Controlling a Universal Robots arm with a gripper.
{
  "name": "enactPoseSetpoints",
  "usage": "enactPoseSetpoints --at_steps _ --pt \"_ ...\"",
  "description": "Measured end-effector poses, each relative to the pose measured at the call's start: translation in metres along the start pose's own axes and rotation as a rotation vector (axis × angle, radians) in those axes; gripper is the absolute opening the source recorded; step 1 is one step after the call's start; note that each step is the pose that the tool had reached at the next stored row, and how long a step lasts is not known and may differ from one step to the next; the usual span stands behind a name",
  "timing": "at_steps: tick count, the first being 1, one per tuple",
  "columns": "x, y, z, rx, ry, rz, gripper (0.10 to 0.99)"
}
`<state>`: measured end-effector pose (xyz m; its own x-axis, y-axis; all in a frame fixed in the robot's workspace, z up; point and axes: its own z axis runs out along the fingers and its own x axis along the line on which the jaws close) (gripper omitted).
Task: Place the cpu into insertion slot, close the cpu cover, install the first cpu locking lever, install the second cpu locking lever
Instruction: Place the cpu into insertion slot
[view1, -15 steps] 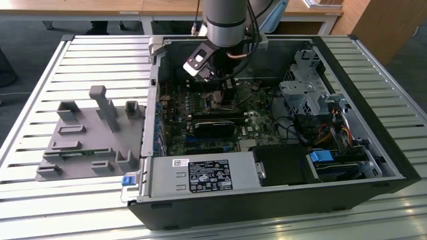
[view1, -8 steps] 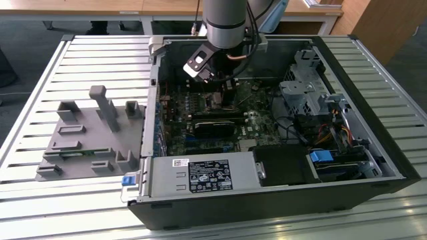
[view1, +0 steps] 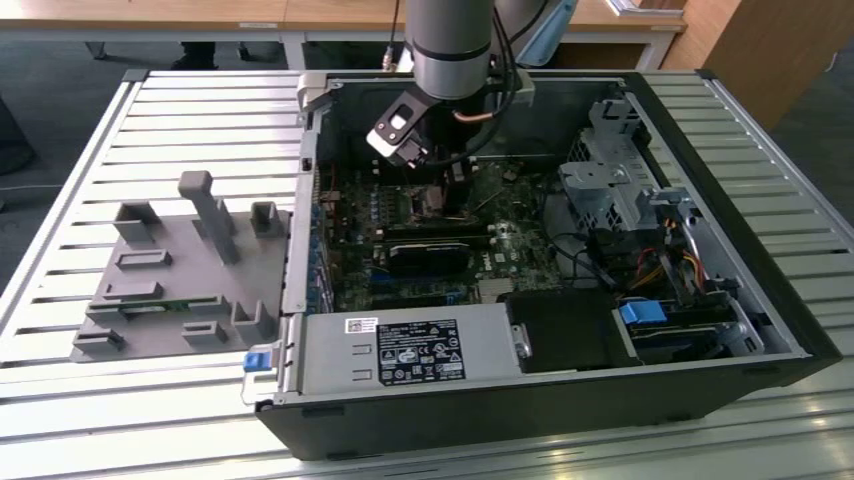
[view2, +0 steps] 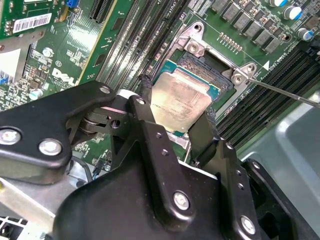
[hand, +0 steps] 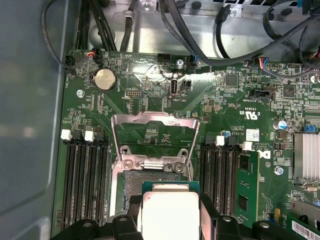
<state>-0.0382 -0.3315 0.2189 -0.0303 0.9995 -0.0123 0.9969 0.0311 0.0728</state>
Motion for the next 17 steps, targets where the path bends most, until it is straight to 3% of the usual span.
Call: enactPoseSetpoints --at_steps 8,17 --pt "0.0007 -0.0005 0.0058 0.0 -0.0001 0.001 0.541" --pt "0.0037 -0.0005 0.0068 0.0 0.0 0.001 0.541"
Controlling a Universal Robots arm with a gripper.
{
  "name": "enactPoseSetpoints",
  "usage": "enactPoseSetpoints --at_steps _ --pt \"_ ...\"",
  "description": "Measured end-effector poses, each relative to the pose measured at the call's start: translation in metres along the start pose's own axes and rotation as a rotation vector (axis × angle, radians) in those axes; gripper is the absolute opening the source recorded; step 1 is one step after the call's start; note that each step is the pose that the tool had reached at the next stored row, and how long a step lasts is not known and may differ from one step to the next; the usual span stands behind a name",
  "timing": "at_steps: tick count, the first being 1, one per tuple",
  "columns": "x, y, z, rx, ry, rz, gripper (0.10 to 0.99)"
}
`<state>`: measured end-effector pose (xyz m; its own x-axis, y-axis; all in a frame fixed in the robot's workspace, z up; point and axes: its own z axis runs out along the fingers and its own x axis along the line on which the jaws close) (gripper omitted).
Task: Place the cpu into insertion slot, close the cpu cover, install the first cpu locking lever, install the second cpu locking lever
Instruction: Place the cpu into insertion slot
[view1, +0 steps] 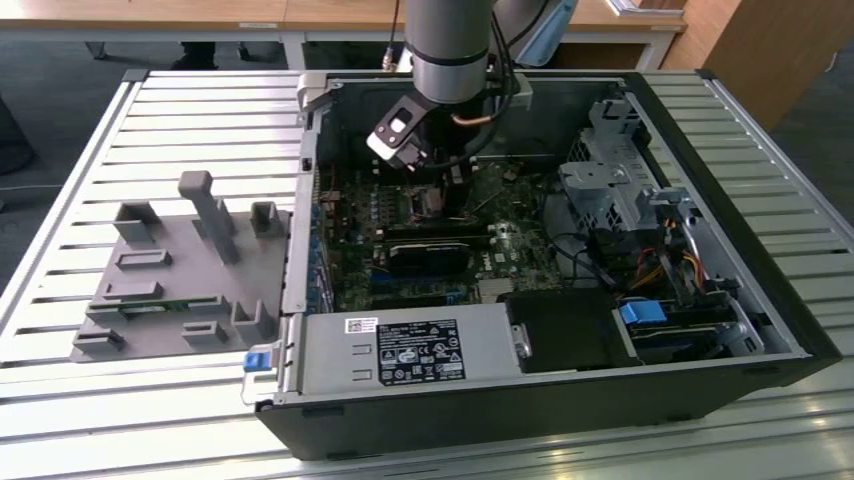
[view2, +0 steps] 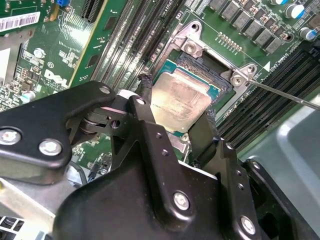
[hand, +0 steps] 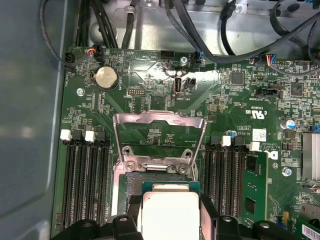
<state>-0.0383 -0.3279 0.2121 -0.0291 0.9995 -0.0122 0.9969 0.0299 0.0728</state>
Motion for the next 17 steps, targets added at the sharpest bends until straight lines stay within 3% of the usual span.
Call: enactPoseSetpoints --at_steps 17 --pt "0.0056 -0.0002 0.0045 0.0 -0.001 0.015 0.541"
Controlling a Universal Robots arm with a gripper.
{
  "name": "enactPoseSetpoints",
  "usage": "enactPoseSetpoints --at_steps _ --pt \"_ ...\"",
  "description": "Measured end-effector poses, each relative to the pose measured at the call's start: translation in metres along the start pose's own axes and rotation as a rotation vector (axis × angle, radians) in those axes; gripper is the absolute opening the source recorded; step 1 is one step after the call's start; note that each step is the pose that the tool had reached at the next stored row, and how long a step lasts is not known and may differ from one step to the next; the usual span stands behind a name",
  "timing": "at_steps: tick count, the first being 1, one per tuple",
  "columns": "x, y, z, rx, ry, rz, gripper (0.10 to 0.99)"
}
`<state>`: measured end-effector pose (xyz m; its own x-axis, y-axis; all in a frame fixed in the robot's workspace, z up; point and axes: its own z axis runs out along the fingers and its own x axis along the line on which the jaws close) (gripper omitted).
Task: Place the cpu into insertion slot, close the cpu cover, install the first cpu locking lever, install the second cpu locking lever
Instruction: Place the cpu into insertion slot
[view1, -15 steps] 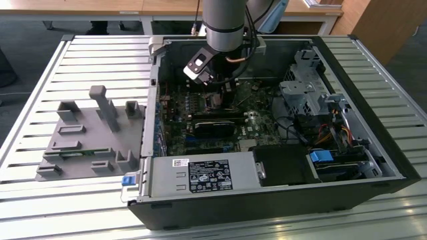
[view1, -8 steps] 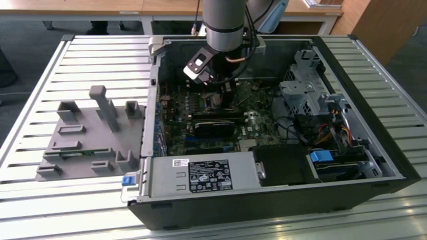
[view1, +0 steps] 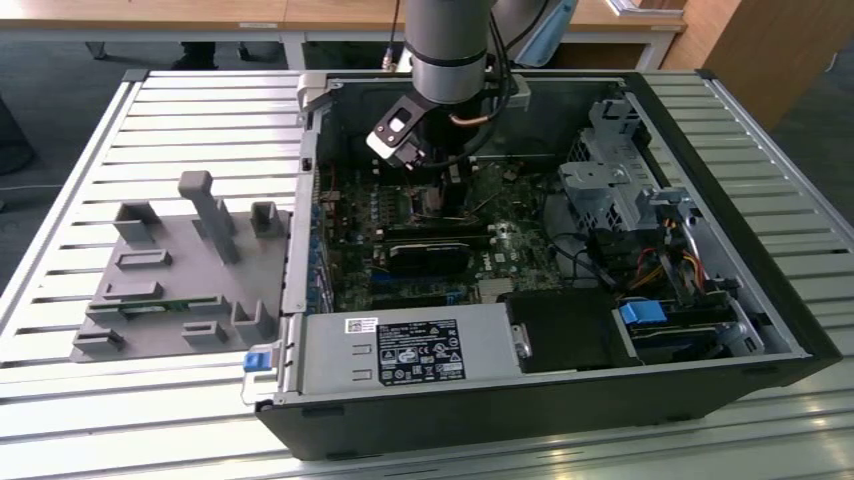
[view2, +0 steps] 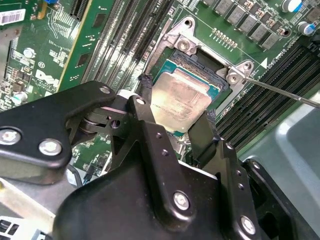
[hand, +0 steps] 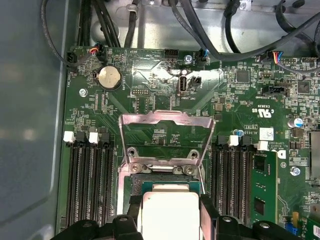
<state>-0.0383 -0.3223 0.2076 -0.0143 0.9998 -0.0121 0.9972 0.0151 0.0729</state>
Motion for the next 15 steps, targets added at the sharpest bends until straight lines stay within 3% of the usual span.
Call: enactPoseSetpoints --at_steps 15 --pt "0.0035 -0.0003 0.0049 0.0 -0.0002 0.001 0.541"
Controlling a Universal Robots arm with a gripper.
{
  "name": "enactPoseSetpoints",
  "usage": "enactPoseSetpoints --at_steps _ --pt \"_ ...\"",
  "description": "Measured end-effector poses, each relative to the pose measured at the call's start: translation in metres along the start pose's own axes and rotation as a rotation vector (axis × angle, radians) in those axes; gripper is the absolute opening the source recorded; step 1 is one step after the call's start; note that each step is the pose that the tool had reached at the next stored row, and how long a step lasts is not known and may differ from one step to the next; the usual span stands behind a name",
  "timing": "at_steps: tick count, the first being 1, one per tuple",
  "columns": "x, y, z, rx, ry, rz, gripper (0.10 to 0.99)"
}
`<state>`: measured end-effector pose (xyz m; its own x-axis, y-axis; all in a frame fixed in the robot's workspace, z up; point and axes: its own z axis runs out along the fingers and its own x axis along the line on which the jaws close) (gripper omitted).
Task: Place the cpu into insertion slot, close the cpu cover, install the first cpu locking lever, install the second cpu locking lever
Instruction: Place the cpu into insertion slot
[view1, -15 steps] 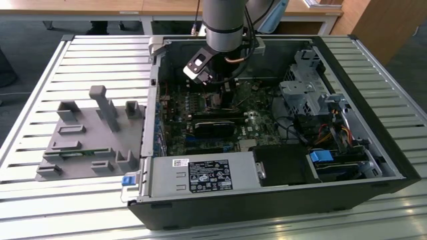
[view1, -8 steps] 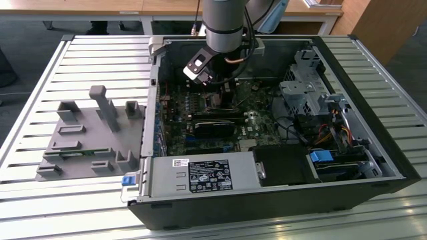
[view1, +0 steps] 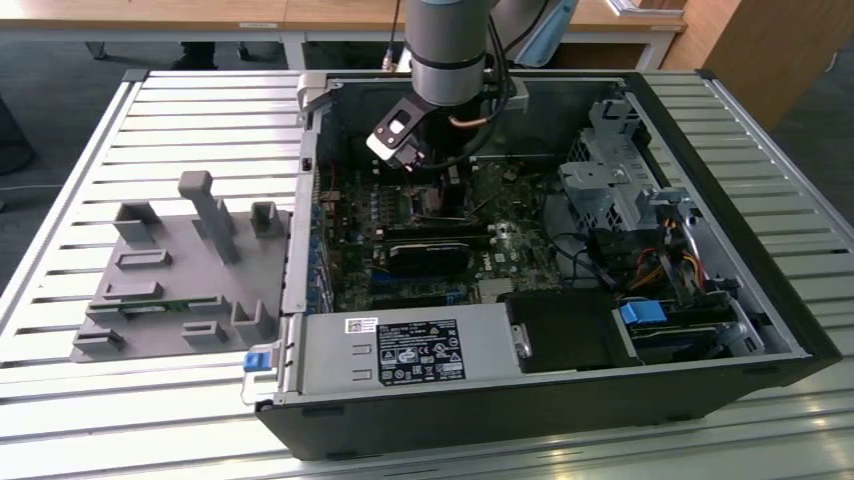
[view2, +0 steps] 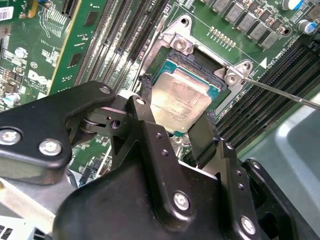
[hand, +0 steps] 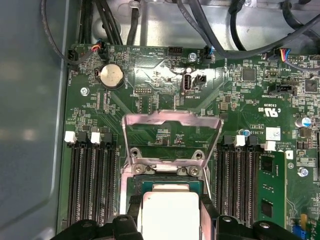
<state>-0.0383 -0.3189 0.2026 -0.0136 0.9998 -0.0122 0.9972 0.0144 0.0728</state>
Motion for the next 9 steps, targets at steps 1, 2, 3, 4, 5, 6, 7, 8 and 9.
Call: enactPoseSetpoints --at_steps 1,2,3,4,5,6,7,8,9 --pt "0.0005 0.0 0.0002 0.0 -0.0001 0.0 0.541" --pt "0.0008 0.0 0.0004 0.0 -0.0001 0.0 0.541" --pt "0.0012 -0.0001 0.0007 0.0 0.0001 0.0 0.541" --pt "0.0014 -0.0001 0.0011 0.0 0.0001 0.0 0.541" --pt "0.0015 -0.0002 0.0016 0.0 0.0 0.0 0.541" --pt "0.0017 -0.0003 0.0021 0.0 0.0 0.0 0.541" --pt "0.0018 -0.0005 0.0025 0.0 -0.0001 0.0 0.541" --pt "0.002 -0.0007 0.003 0.0 -0.0001 0.001 0.541" --pt "0.0021 -0.0008 0.0034 0.0 -0.0001 0.001 0.541"
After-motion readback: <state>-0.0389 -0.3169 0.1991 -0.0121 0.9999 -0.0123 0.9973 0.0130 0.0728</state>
